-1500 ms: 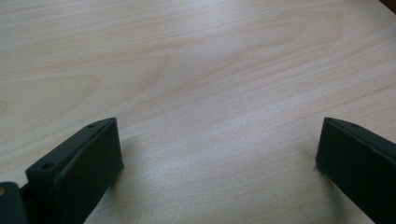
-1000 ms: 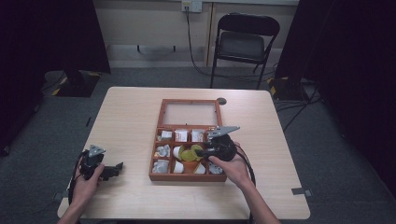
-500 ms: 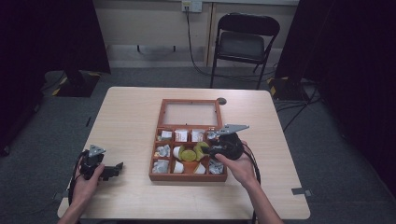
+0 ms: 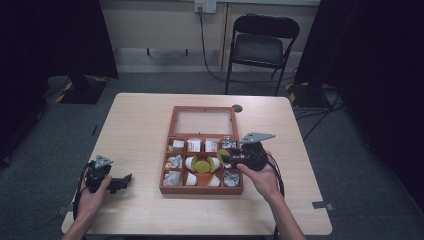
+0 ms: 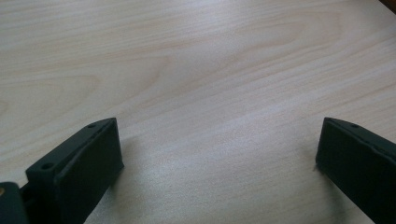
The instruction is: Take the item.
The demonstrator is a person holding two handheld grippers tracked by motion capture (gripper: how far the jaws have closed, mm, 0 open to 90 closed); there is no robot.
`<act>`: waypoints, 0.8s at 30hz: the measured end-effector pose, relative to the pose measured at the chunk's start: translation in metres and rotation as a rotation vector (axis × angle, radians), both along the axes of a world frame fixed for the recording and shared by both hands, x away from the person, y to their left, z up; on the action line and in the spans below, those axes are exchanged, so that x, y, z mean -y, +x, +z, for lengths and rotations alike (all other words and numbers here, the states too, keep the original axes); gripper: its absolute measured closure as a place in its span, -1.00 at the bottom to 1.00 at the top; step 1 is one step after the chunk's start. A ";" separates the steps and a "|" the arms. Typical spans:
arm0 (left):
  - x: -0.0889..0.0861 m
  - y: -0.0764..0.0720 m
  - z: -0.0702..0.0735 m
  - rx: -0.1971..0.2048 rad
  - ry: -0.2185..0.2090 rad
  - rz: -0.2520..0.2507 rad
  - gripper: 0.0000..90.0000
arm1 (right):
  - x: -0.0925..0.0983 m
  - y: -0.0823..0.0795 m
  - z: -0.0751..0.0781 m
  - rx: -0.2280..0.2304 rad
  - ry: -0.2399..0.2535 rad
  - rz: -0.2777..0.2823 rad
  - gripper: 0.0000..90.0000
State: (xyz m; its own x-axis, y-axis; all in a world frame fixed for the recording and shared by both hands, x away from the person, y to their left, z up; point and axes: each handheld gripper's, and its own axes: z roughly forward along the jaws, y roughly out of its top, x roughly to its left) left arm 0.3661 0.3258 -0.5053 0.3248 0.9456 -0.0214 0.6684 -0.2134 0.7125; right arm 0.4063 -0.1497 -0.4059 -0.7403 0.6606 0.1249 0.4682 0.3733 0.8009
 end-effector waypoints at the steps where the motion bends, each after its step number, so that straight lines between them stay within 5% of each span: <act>1: 0.000 0.000 0.000 0.000 0.000 -0.001 -1.00 | 0.002 0.000 0.001 0.002 0.000 -0.007 0.23; 24: 0.000 0.000 0.000 0.000 0.001 0.000 -1.00 | 0.051 0.006 0.009 0.023 0.027 -0.138 0.23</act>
